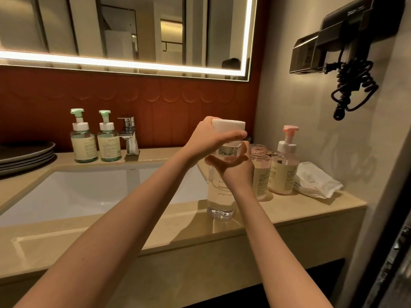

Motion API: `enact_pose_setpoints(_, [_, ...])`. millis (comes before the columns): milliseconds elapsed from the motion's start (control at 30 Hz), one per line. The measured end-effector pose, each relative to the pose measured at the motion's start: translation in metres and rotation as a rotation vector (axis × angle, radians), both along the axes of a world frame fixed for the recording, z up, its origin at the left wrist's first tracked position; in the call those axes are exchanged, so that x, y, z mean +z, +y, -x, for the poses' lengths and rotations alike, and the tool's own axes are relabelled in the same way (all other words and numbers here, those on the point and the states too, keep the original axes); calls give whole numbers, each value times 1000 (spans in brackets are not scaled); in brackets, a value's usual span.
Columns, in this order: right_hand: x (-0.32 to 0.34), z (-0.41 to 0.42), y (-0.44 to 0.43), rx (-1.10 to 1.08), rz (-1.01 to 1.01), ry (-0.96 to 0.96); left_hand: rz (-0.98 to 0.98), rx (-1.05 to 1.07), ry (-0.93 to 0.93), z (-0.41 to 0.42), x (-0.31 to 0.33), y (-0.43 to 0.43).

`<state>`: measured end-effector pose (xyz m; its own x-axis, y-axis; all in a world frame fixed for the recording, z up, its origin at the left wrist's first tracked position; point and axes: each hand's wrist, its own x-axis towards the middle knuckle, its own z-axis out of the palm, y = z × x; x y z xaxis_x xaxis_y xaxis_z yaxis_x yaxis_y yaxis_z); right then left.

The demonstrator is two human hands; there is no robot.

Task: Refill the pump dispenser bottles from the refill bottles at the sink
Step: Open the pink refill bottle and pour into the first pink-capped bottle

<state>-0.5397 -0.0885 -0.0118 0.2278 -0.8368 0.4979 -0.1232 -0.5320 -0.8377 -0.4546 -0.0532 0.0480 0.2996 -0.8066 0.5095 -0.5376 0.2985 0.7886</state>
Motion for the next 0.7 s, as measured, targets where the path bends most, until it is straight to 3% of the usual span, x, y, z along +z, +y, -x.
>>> enact_pose_setpoints(167, [-4, 4, -4, -10, -7, -17, -100, -144, 70, 1, 1, 0])
enact_pose_setpoints(400, [-4, 5, -10, -38, -5, -34, 169, -4, 171, 8, 8, -7])
enact_pose_setpoints(533, [-2, 11, -12, -58, -29, -40, 225, 101, 215, -1, 11, -13])
enact_pose_setpoints(700, [0, 26, -15, -82, -16, -47, 11, 161, 131, -23, -11, -22])
